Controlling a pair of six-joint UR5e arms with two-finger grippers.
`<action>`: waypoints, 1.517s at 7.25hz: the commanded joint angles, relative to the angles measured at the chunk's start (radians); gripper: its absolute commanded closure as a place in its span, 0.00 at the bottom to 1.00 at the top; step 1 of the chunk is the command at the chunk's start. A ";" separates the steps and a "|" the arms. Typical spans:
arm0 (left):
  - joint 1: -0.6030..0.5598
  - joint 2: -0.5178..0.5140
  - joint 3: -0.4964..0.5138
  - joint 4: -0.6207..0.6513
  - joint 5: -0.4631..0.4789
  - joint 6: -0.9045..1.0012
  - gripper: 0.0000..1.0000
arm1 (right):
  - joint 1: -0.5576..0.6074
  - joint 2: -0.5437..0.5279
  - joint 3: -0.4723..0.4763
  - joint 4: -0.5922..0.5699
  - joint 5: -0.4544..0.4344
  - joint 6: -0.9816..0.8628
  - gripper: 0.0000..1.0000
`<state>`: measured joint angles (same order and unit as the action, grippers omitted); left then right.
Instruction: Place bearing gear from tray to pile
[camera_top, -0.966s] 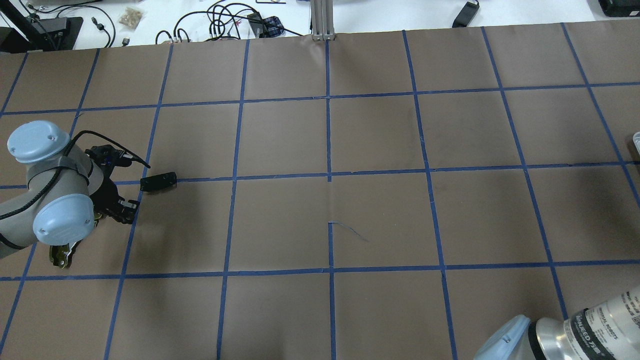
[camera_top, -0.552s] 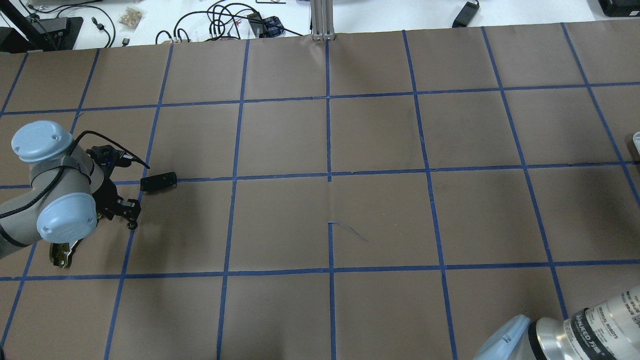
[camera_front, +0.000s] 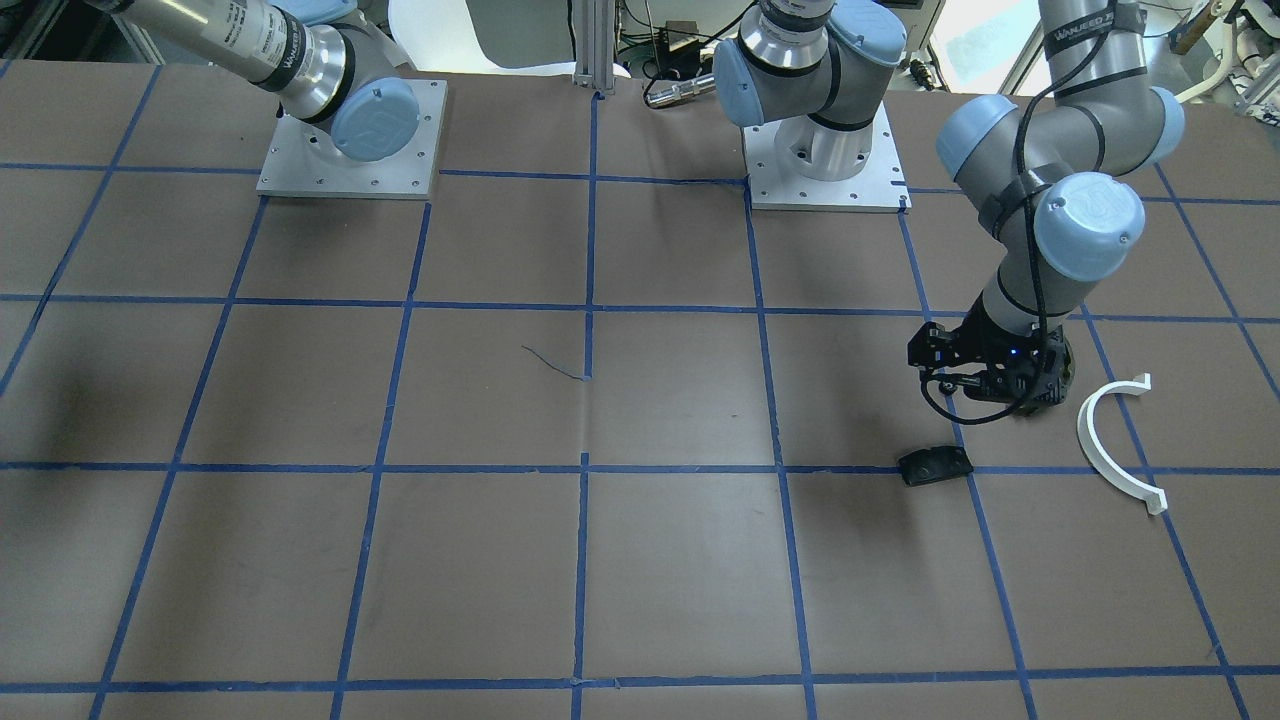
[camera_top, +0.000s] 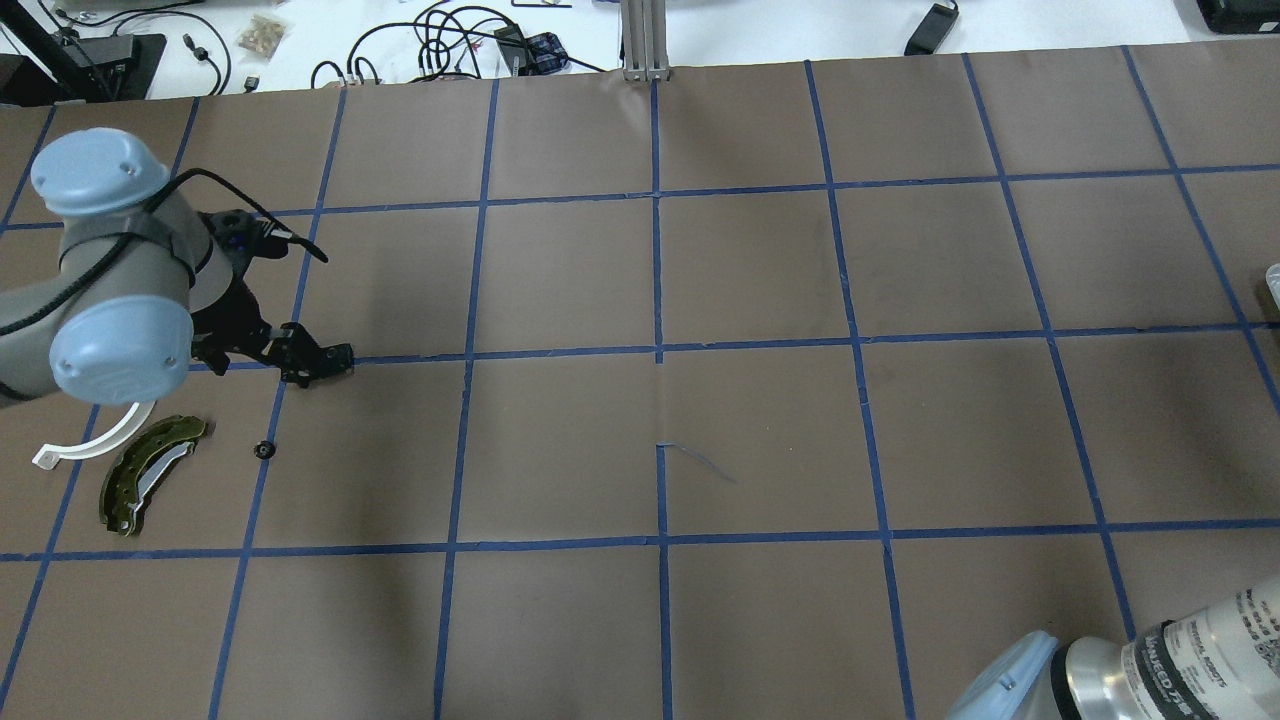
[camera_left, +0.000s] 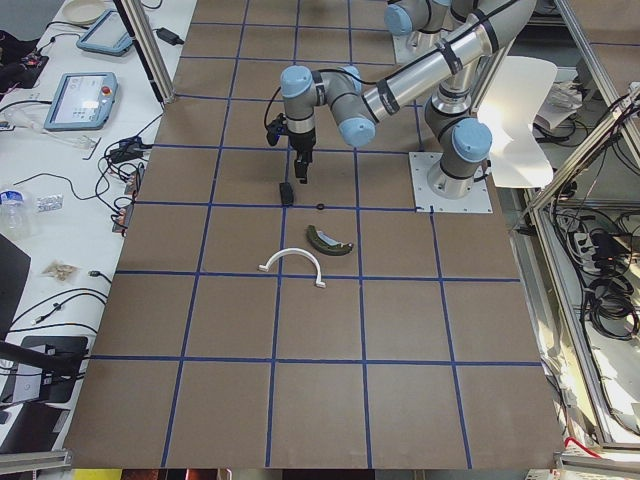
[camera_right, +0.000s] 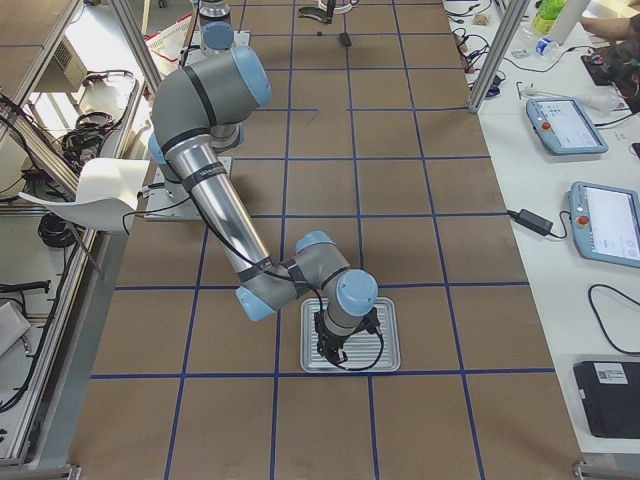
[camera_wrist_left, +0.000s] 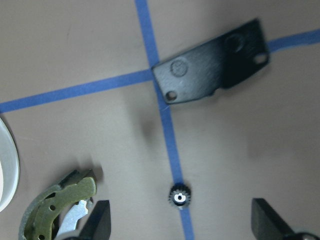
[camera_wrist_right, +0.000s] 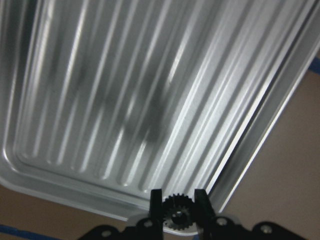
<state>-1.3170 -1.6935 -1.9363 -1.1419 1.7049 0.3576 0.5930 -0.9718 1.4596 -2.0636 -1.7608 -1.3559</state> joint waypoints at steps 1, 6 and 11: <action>-0.152 0.012 0.210 -0.250 -0.083 -0.319 0.00 | 0.092 -0.092 0.005 0.151 0.066 0.158 1.00; -0.315 0.147 0.419 -0.509 -0.088 -0.367 0.00 | 0.466 -0.194 0.117 0.260 0.188 0.802 1.00; -0.292 0.163 0.436 -0.510 -0.153 -0.393 0.00 | 0.872 -0.395 0.389 0.172 0.348 1.448 1.00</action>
<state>-1.6161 -1.5341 -1.5015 -1.6448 1.5594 -0.0339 1.3466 -1.3507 1.7940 -1.8138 -1.4523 -0.0859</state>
